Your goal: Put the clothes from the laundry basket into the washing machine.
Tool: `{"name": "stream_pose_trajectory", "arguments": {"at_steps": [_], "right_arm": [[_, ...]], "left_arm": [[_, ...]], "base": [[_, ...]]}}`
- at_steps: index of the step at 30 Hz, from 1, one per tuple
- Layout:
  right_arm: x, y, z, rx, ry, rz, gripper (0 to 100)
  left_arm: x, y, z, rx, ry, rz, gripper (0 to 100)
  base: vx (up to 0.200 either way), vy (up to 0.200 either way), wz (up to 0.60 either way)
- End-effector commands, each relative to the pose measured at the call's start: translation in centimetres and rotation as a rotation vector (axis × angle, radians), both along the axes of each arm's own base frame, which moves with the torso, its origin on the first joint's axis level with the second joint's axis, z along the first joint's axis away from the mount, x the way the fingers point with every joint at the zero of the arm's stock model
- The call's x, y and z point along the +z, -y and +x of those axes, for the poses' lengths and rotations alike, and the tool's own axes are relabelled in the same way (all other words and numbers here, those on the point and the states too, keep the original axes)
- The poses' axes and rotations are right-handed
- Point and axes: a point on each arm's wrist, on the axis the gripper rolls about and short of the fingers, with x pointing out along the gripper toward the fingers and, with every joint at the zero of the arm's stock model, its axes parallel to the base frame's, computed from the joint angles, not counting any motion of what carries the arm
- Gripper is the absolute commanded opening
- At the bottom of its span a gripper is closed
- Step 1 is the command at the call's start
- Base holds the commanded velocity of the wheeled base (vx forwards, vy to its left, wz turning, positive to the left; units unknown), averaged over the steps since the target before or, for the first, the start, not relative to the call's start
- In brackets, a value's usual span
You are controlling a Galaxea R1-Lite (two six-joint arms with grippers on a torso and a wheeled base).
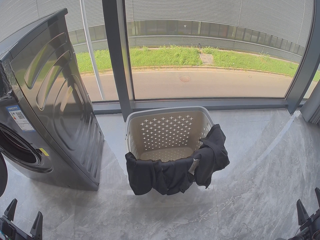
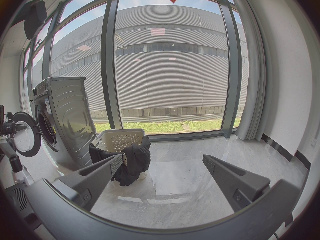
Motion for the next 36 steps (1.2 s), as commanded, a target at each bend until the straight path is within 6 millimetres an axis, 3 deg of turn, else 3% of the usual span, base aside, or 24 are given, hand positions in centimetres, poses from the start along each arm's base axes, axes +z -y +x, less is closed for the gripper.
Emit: {"name": "stream_pose_trajectory", "arguments": {"at_steps": [1, 3, 4, 6, 7, 8, 10, 15, 18, 26, 36], "right_arm": [[-0.5, 0.0, 0.0, 0.002, -0.004, 0.003, 100], [-0.5, 0.0, 0.0, 0.005, 0.0, 0.001, 100], [0.5, 0.0, -0.2, 0.019, 0.05, -0.005, 100], [4.8, -0.1, -1.9, 0.075, 0.228, -0.012, 100], [4.8, -0.1, -1.9, 0.075, 0.228, -0.012, 100], [7.8, -0.2, -2.6, 0.127, 0.208, -0.017, 100], [8.8, -0.3, -2.0, 0.175, 0.103, -0.013, 100], [9.0, -0.4, 0.7, 0.321, -0.092, -0.025, 100], [9.0, -0.9, 4.5, 0.409, -0.253, -0.09, 100], [8.3, -2.0, 11.1, 0.436, -0.438, -0.09, 100], [6.8, -2.7, 14.5, 0.458, -0.543, -0.069, 100]], "left_arm": [[-0.4, 0.0, 0.0, 0.001, 0.002, -0.001, 100], [-0.4, 0.0, 0.0, 0.001, 0.002, -0.001, 100], [-0.4, 0.0, 0.0, 0.001, 0.002, -0.001, 100], [-0.4, 0.0, 0.0, 0.001, 0.002, -0.002, 100], [-0.4, 0.0, 0.0, 0.001, 0.002, -0.002, 100], [-0.4, 0.0, 0.0, 0.001, 0.002, -0.001, 100], [-0.4, 0.0, 0.0, 0.001, 0.002, 0.001, 100], [-0.4, 0.0, 0.0, 0.002, 0.002, 0.007, 100], [-0.4, 0.0, 0.0, 0.002, 0.002, 0.008, 100], [-0.4, 0.0, 0.0, 0.002, 0.002, 0.007, 100], [-0.5, 0.0, 0.0, 0.002, 0.001, 0.004, 100]], "base": [[0.0, 0.0, 0.0], [0.0, 0.0, 0.0], [0.0, 0.0, 0.0], [0.2, 0.2, 0.0], [0.2, 0.2, 0.0], [0.2, 0.2, 0.0], [0.2, 0.2, 0.0], [0.08, 0.0, 0.0], [0.0, 0.0, 0.0], [0.0, 0.0, 0.0], [0.0, -0.16, 0.0]]}}
